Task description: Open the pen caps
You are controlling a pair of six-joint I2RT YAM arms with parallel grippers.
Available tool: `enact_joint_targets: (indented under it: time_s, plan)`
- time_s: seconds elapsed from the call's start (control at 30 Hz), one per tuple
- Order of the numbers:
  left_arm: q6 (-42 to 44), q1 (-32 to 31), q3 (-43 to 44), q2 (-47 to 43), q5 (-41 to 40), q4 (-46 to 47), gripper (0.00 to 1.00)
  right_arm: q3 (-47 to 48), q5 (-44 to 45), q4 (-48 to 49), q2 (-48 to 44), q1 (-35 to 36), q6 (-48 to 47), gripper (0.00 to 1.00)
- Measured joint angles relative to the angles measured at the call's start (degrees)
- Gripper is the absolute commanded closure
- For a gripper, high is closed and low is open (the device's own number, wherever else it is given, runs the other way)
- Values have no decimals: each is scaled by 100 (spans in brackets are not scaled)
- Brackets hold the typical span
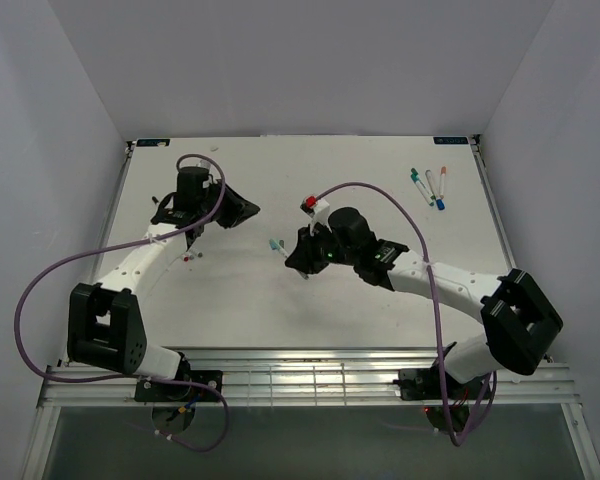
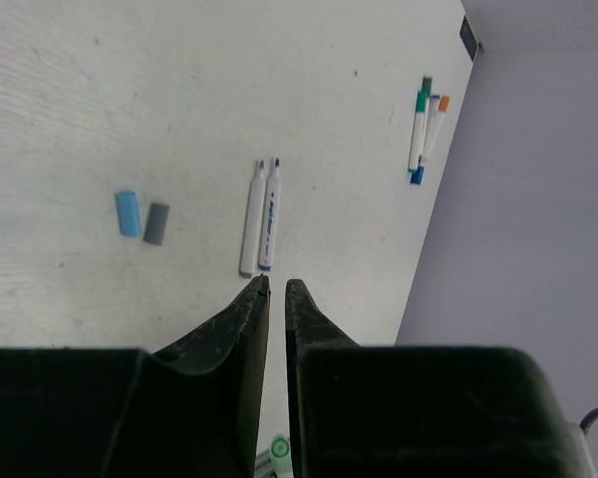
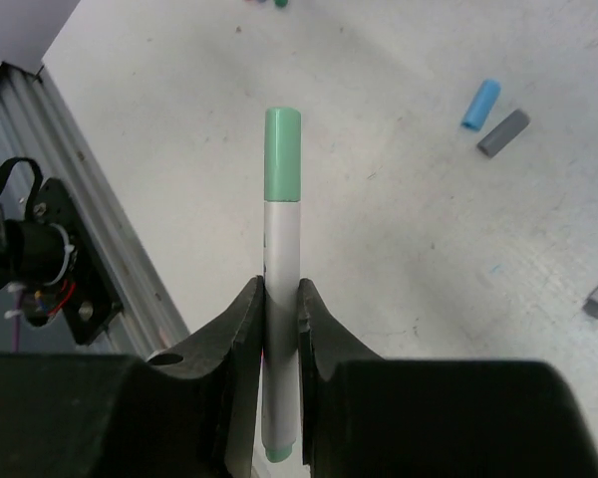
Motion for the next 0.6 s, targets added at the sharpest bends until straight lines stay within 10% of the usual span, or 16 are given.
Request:
enact_joint_targets:
  time_s: [0.17, 0.33, 0.4, 0.43, 0.6]
  plan:
    - [177, 481, -63, -72, -101, 227, 100, -363, -776, 37, -61, -125, 354, 92]
    - [424, 516, -92, -50, 424, 509, 37, -378, -890, -35, -59, -127, 407, 92]
    - [494, 501, -160, -52, 595, 621, 26, -249, -861, -140, 2, -162, 382, 92]
    - [514, 490, -214, -55, 645, 658, 3, -142, -835, -184, 66, -186, 374, 92]
    - [601, 437, -518, -103, 778, 584, 2, 396, -750, -262, 417, -334, 352, 92]
